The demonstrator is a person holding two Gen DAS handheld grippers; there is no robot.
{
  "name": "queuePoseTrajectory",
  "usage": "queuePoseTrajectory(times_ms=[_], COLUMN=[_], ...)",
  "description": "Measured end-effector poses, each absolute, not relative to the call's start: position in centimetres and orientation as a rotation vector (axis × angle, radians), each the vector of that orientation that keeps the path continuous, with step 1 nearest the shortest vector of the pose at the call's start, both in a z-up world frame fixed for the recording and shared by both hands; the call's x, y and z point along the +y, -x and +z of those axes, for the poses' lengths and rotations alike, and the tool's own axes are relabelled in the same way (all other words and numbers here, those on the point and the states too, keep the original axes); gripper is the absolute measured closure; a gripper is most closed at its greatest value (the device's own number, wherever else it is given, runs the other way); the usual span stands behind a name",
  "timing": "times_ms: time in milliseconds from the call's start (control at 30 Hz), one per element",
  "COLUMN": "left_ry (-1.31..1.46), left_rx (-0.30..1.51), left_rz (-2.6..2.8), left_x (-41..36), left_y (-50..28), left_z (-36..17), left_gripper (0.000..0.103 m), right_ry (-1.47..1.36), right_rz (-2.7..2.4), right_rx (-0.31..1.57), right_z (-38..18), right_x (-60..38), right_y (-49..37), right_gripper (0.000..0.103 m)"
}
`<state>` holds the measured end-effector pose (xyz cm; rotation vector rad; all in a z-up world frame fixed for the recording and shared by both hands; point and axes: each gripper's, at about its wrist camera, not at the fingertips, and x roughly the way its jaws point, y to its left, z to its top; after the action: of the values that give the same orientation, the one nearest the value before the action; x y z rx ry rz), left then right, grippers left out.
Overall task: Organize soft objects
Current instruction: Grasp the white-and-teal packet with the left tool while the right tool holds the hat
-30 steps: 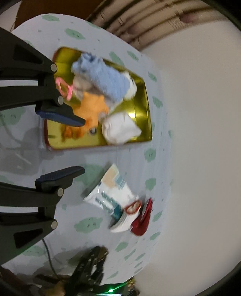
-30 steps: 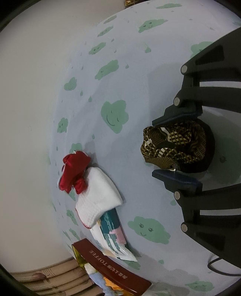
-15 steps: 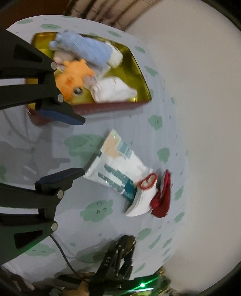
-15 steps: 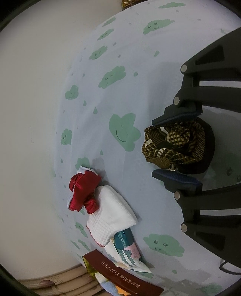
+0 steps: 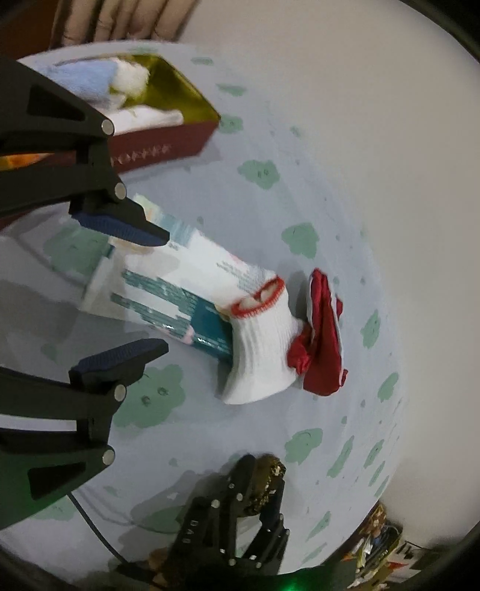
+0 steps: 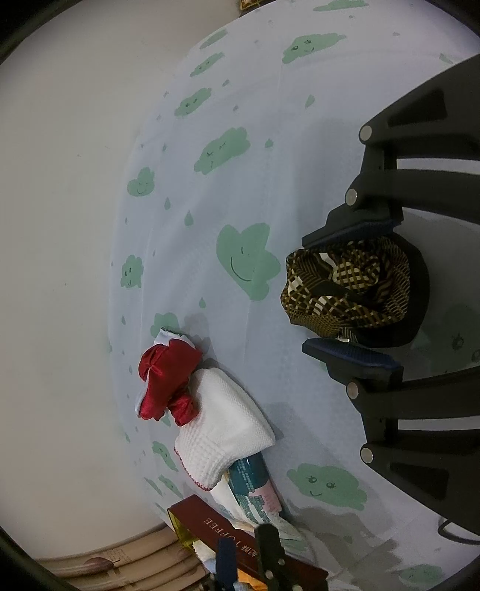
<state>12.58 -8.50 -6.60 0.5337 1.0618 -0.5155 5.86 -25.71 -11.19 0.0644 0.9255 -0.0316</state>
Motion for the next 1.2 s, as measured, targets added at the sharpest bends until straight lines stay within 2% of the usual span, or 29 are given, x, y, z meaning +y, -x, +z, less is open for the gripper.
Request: queuePoseTrajectory(times_ms=[100,200,467,633,833,967,1067,1200], left_ry=[-0.511,-0.541,-0.621,-0.592,-0.65,-0.604,-0.609,-0.546], left_rx=[1.139,1.143,1.176,1.209,1.206,1.234,1.235,1.257], left_rz=[-0.587,-0.619,-0.612,-0.648,-0.647,-0.659,-0.651,-0.65], left_x=[-9.0,-9.6,-10.7,-11.0,-11.3,-10.9,-10.7,-10.0], left_y=[-13.5,-13.5,-16.0,-17.9,-18.1,-18.9,-19.3,-19.8], left_z=[-6.9,-6.5,-7.3,-7.9,-9.3,-10.1,-11.0,-11.9], left_gripper=[0.045,0.024,0.023,0.017,0.016,0.012,0.001,0.0], right_ry=[-0.066,-0.066,-0.069,-0.065,-0.065,-0.06,-0.061,-0.06], right_rz=[-0.032,-0.029,-0.022,-0.013,-0.006,-0.004,-0.004,-0.004], right_rx=[0.925,0.926,0.926,0.928,0.93,0.932,0.931,0.931], right_z=[-11.2,-11.3,-11.3,-11.3,-11.2,-11.3,-11.3,-11.3], right_x=[-25.7,-25.6,-25.7,-25.6,-25.5,-25.3,-25.3,-25.3], right_y=[-5.8,-5.9,-5.9,-6.1,-6.1,-6.2,-6.2,-6.1], right_gripper=[0.055,0.054,0.051,0.048,0.045,0.043,0.043,0.043])
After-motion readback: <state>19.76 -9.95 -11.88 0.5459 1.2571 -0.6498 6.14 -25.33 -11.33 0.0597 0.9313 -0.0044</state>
